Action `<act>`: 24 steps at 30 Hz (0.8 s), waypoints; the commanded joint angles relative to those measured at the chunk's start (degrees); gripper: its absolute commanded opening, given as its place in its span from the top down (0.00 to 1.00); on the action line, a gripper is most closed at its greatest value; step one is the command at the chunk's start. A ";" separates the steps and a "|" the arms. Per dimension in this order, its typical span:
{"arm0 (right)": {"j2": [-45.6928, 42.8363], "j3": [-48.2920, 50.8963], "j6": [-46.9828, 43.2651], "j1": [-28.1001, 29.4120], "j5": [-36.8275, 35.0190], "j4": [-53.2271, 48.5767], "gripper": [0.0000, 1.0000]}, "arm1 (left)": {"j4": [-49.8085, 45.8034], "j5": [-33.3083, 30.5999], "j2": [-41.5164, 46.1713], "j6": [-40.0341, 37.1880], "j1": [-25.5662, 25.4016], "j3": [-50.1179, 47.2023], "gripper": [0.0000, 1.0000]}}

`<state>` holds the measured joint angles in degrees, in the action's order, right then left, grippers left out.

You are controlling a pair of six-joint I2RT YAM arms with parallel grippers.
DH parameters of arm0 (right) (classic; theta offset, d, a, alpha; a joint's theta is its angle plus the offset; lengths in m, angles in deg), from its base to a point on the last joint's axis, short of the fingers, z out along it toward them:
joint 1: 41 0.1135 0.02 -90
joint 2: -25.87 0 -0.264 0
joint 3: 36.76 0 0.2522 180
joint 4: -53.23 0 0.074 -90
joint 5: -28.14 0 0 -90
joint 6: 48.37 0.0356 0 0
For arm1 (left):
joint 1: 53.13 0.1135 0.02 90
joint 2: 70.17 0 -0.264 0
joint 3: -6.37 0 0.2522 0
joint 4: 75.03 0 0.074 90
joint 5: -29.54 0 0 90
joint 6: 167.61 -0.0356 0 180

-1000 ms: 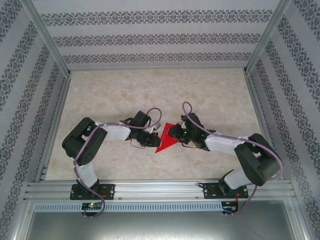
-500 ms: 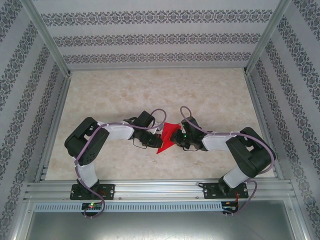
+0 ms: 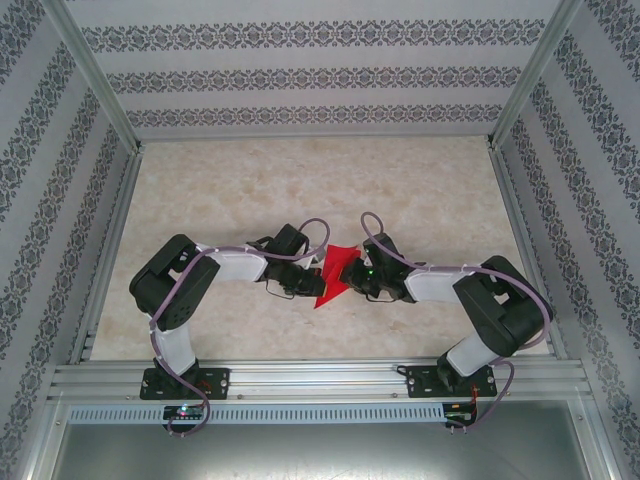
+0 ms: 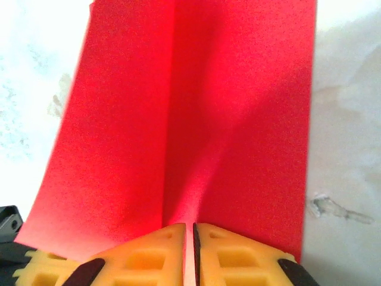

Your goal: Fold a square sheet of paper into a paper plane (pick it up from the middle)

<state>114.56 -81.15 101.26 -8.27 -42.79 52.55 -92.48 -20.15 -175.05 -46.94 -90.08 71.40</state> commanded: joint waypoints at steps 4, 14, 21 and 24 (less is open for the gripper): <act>-5.30 0.11 -2.33 -0.45 2.12 1.55 0.86 | 4.20 3.12 -0.19 5.53 2.03 -2.21 0.98; -0.11 -3.31 -0.59 -0.24 7.90 10.17 0.86 | 7.21 4.74 -0.23 7.53 3.02 -3.47 0.98; 6.10 -5.35 0.56 -0.97 5.88 11.42 0.87 | 6.53 3.12 1.21 7.53 3.02 -4.27 0.98; 7.90 -5.75 0.61 -1.26 6.45 12.40 0.87 | 5.75 1.85 1.83 7.67 3.03 -4.59 0.97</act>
<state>120.83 -85.63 101.51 -8.93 -36.86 62.56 -86.51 -16.56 -174.89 -39.77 -87.80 67.95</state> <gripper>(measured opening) 0.131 0.068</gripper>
